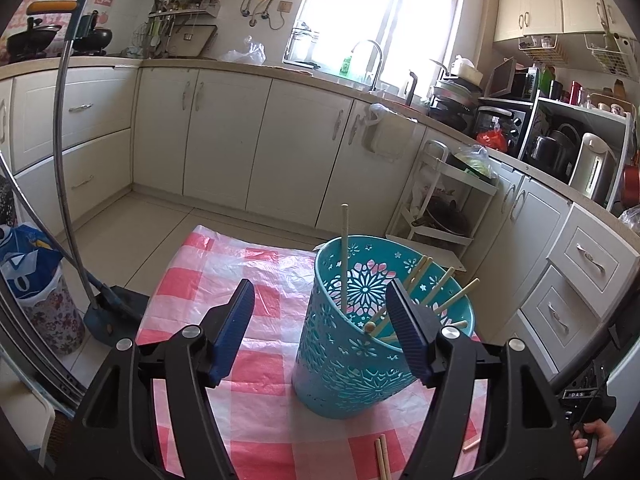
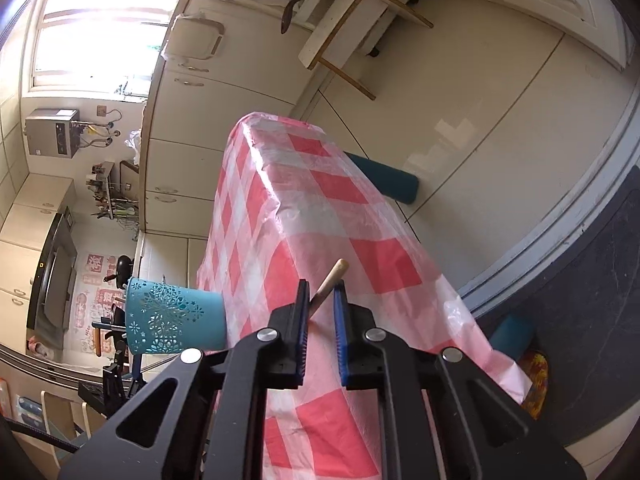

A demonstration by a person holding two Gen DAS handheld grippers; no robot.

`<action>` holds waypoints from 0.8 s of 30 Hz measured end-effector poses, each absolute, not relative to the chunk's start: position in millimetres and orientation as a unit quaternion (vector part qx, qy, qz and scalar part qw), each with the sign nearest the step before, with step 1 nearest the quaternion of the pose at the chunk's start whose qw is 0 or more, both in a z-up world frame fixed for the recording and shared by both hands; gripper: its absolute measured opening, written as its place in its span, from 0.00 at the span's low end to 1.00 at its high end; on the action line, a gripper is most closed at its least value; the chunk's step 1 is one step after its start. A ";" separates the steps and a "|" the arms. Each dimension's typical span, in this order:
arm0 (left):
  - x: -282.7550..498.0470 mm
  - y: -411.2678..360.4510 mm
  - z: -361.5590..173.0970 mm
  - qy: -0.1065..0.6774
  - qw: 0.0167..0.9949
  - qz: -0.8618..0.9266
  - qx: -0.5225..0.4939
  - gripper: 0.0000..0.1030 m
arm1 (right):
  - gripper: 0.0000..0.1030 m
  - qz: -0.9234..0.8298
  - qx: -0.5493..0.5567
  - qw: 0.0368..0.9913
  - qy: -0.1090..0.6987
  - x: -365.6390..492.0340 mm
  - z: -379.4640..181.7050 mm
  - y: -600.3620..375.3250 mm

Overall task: Organize utensils
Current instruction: 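Lower the right gripper to the sticks and grasp one wooden stick, then lift the stick over the teal basket and open the right gripper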

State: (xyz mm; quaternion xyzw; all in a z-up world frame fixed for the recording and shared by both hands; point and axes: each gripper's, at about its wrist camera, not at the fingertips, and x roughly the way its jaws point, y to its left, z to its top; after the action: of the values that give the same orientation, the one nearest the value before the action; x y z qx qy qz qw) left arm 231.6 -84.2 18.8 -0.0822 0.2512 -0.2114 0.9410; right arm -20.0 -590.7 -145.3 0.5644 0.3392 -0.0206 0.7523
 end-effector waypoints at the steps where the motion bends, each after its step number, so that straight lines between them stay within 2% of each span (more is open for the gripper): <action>1: 231.5 -84.7 18.6 0.251 0.941 -0.212 -0.081 0.63 | 0.12 -0.020 0.563 0.754 0.338 -19.4 -145.2 -590.9; 6: 231.5 -85.1 18.0 0.252 0.941 -0.211 -0.082 0.63 | 0.11 -0.009 0.547 0.770 0.328 -16.4 -133.9 -587.7; 14: 229.1 -79.8 20.7 0.245 0.943 -0.207 -0.085 0.63 | 0.07 0.021 0.472 0.830 0.296 -4.8 -76.2 -557.8; 17: 227.3 -75.3 22.4 0.238 0.947 -0.199 -0.086 0.63 | 0.06 0.032 0.433 0.861 0.263 2.0 -38.9 -536.4; 24: 224.9 -65.9 25.8 0.231 0.949 -0.192 -0.092 0.63 | 0.06 0.078 0.367 0.918 0.130 21.3 44.4 -468.6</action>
State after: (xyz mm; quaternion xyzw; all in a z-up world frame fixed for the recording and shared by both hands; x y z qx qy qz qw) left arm 224.9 -65.9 25.8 -0.0924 0.2306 -0.1917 0.9495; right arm 21.3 -468.6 44.4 0.3675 0.1296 0.0779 0.9177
